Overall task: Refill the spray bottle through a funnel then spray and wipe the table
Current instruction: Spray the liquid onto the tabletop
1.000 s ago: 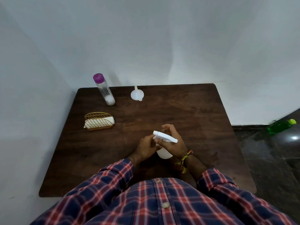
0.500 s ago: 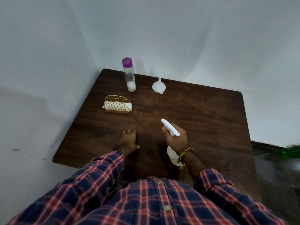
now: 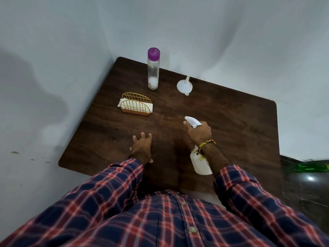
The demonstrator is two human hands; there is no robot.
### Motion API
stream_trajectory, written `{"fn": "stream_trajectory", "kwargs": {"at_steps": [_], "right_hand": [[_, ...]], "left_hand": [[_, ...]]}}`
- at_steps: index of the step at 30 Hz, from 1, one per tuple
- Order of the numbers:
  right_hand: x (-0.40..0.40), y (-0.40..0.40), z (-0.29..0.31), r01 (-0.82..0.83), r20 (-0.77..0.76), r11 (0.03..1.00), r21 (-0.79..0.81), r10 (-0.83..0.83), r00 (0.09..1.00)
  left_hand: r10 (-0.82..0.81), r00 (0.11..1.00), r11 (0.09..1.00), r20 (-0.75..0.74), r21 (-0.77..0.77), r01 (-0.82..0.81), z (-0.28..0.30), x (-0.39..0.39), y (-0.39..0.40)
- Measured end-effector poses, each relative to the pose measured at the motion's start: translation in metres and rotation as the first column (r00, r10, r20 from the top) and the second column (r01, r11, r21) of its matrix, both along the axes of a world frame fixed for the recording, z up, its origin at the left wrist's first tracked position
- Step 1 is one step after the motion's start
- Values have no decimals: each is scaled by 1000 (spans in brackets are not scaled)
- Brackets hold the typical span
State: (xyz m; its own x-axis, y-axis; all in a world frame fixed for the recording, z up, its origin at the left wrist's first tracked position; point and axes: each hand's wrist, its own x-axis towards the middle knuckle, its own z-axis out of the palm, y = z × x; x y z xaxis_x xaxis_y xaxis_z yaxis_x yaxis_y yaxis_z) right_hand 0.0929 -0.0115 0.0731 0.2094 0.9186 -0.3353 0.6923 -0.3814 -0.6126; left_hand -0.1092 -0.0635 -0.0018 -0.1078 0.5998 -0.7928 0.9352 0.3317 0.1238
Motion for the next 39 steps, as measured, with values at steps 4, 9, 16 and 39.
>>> {"fn": "stream_trajectory", "kwargs": {"at_steps": [4,9,16,39], "right_hand": [[-1,-4,-3,-84,49,994,-67,87,995],[7,-32,4,-173,52,959,-224,189,981],[25,-70,-7,-148,187,957,-249,198,962],[100,-64,26,-102,162,985,-139,124,979]], "left_hand": [[0,1000,1000,-2,-11,0,4,1,0],[-12,1000,1000,4,3,12,3,0,-1],[38,999,999,-26,9,-38,18,12,-8],[-357,920,918,-162,120,378,28,67,3]]}}
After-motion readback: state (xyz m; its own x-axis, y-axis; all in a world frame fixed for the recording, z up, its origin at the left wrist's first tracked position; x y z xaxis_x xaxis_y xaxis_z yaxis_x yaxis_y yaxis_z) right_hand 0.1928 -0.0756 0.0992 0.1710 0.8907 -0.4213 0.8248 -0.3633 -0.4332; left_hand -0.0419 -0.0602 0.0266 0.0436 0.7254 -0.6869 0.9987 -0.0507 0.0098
